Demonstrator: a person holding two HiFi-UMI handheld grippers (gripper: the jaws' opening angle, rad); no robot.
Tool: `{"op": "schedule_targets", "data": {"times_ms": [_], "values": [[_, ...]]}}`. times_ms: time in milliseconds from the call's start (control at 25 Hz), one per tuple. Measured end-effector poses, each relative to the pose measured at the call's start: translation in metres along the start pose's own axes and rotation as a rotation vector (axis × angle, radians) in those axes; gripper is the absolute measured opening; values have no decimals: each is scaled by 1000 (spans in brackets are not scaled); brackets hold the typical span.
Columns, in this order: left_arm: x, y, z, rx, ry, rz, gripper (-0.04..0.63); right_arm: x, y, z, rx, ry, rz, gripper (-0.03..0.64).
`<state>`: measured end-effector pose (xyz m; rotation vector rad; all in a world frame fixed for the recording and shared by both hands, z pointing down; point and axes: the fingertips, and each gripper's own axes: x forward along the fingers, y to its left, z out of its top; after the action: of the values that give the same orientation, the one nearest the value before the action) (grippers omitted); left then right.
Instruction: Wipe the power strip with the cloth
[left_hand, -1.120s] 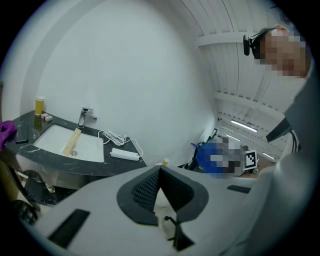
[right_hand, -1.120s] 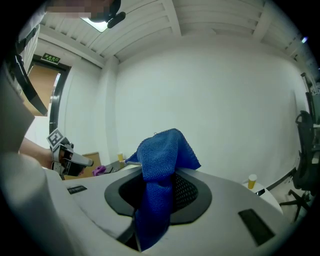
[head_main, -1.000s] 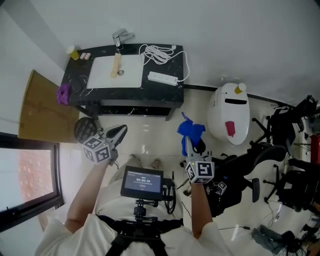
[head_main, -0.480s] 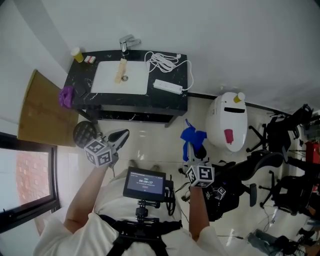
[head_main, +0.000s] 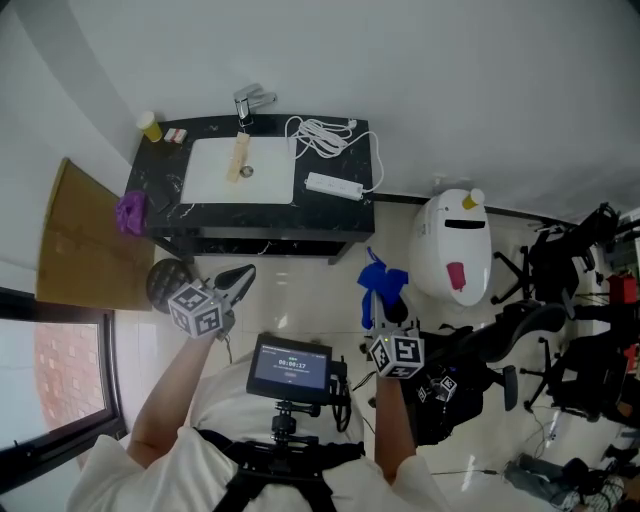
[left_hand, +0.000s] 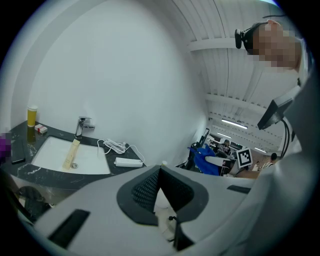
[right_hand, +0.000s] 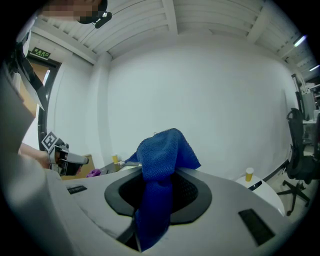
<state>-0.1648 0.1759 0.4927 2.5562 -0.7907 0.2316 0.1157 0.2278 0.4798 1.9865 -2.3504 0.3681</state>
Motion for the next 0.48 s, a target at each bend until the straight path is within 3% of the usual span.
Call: {"op": "schedule_targets", "data": {"times_ms": [480], "values": [[19, 11, 4, -5, 13, -26, 6, 12, -1, -7, -2, 24, -3, 100]]}}
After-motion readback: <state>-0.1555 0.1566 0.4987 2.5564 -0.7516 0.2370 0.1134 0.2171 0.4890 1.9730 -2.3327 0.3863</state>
